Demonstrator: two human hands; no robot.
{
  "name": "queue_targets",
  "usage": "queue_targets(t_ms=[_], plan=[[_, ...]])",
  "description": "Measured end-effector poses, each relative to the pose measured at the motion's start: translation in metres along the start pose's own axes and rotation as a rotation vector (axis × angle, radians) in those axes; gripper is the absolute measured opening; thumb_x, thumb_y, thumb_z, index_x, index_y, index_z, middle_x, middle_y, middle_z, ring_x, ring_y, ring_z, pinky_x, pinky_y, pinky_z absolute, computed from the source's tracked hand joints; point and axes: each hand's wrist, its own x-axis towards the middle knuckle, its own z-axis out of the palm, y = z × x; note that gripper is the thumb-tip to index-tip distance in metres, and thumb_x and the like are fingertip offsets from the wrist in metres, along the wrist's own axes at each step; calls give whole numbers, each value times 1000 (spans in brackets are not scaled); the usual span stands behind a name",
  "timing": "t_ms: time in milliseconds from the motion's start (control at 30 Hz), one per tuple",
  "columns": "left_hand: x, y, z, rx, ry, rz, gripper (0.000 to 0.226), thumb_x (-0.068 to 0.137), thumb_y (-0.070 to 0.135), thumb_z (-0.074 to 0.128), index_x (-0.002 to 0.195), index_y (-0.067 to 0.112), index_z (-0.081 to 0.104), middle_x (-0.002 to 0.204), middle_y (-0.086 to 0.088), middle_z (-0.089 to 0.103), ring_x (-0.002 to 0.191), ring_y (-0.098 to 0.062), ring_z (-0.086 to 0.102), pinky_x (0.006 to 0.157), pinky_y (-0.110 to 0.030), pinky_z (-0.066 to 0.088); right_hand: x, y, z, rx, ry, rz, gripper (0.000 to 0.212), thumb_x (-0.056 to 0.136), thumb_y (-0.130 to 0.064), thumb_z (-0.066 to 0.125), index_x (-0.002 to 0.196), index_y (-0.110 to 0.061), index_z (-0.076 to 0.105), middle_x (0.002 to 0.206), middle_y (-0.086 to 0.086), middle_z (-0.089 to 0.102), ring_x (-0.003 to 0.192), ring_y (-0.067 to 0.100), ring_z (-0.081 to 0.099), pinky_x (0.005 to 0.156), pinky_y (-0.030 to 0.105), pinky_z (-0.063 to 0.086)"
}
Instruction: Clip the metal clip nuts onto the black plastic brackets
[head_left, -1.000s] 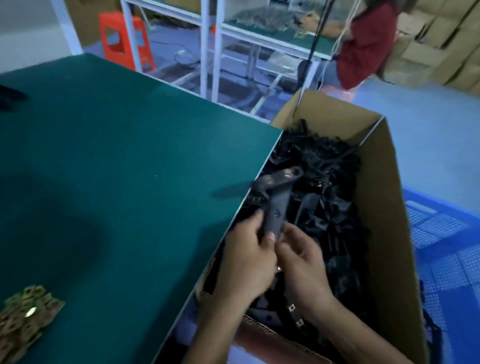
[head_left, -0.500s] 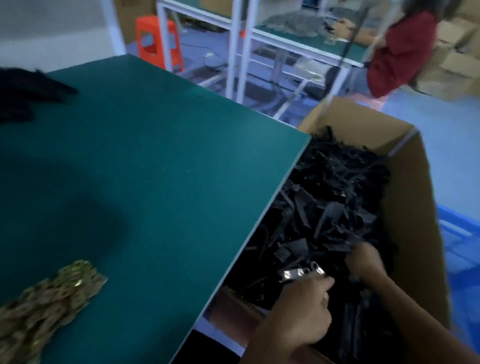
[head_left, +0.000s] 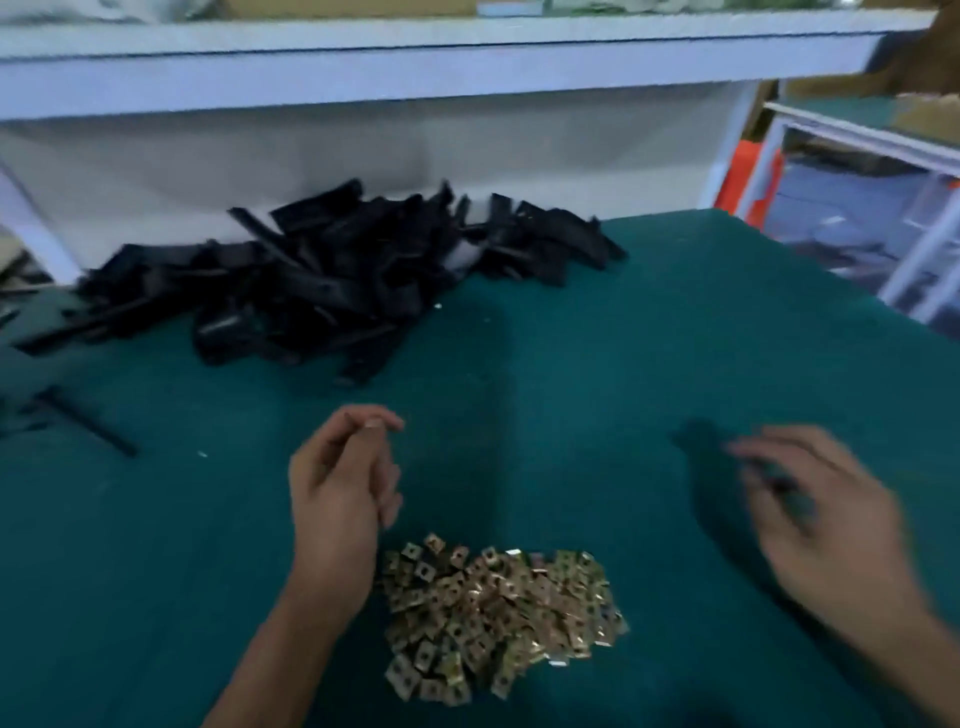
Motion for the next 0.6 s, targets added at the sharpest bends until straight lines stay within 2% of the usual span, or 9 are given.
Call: queue_targets(t_ms=[33,100,200,267,400,500,600], plan=[[-2,-6,-8,-60,3,-37,37,106,16,45,74,20,63,52,6,28,44,-14,16,41,-21,22,21,-18,23,91,-73,-48,17,93,-2,65,102,-12,74,104,-5,65,94,4,59,91,6,40],[-2,-21,-10,-119,-20,-74,30,102,23,50,75,17,61,52,4,28,41,-14,16,40,-20,23,75,-57,84,227,-240,-52,14,94,-1,66,101,-10,75,96,-3,71,80,2,65,79,7,45],[7,-29,-9,-91,-65,-68,22,91,28,55,75,14,61,52,0,27,41,-16,13,42,-19,20,148,-93,164,635,-372,301,13,102,-7,59,104,-4,71,87,6,73,57,8,67,55,18,50],[14,-29,-7,-53,-66,-82,21,89,27,57,74,13,61,50,-1,26,41,-15,13,43,-20,17,191,-113,203,750,-358,473,14,103,-13,59,99,-5,69,83,10,71,50,11,63,46,21,46],[21,-31,-12,-93,-89,-177,20,86,27,69,74,12,63,49,-1,25,40,-13,12,43,-18,16,244,-135,250,846,-309,716,23,101,-22,65,90,-2,65,56,7,69,39,11,56,37,21,40],[22,-28,-11,-149,-118,-202,18,83,27,59,71,15,64,49,0,25,39,-12,12,42,-15,17,258,-143,266,791,-316,785,19,99,-17,66,89,-1,67,47,4,64,34,9,51,33,19,36],[23,-27,-12,-148,-140,-206,19,84,29,57,73,15,63,52,-3,22,42,-13,11,43,-18,15,259,-150,263,723,-197,777,12,93,-8,67,85,-1,71,46,3,62,31,8,47,33,18,34]])
